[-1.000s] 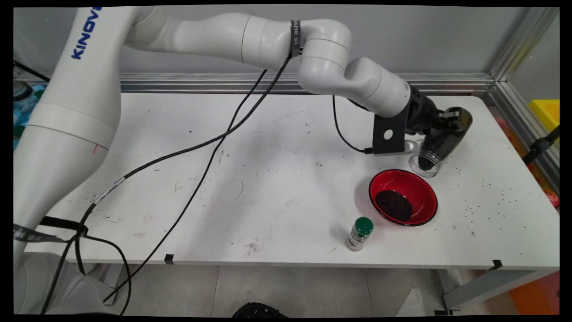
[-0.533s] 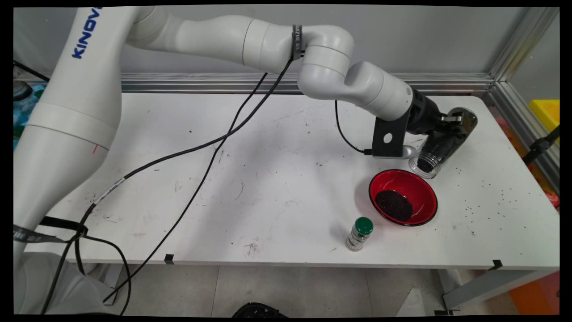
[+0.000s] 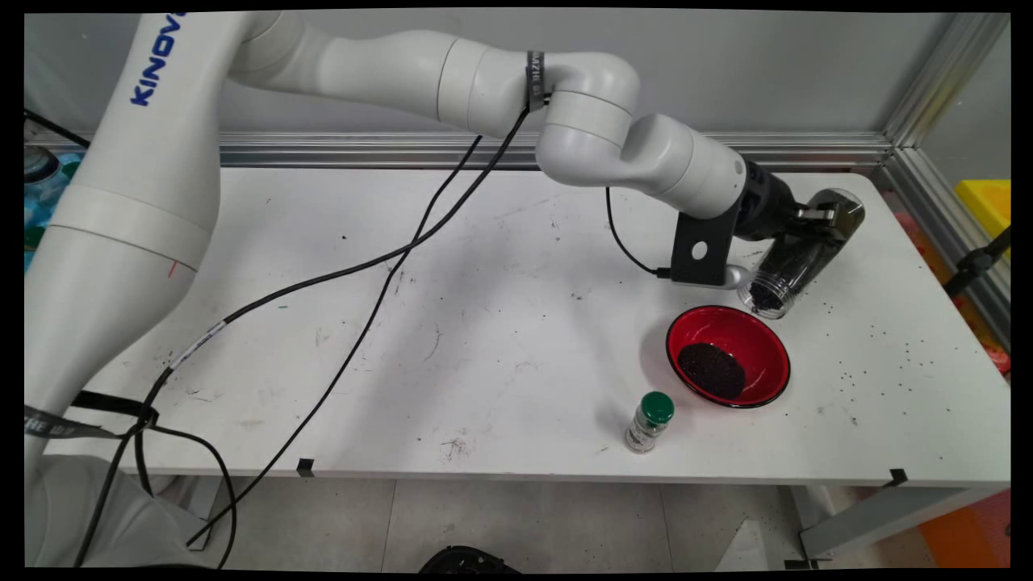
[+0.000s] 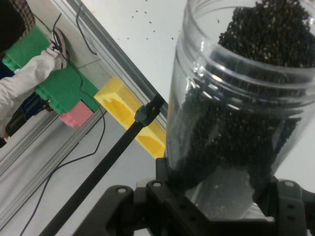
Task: Pour the black seasoning powder in the red bowl
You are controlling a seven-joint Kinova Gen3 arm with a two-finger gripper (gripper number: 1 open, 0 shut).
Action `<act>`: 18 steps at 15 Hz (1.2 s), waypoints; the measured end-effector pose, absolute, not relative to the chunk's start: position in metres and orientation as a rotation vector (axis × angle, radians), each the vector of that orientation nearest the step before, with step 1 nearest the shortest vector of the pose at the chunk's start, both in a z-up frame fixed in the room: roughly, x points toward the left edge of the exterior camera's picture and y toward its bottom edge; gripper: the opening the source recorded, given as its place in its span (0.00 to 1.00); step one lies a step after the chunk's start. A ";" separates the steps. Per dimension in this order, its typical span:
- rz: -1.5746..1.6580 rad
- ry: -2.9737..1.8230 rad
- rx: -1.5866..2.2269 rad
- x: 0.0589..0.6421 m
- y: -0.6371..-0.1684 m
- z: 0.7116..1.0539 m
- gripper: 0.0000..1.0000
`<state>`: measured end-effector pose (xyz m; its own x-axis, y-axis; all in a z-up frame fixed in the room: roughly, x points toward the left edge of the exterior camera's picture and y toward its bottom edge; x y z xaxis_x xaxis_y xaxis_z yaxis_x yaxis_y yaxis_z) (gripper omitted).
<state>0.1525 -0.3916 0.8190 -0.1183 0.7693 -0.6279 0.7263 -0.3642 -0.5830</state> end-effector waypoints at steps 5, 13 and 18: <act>1.541 -1.756 -2.054 0.153 -0.389 0.819 0.00; 1.564 -1.764 -2.041 0.153 -0.384 0.820 0.00; 1.576 -1.745 -2.051 0.152 -0.381 0.820 0.00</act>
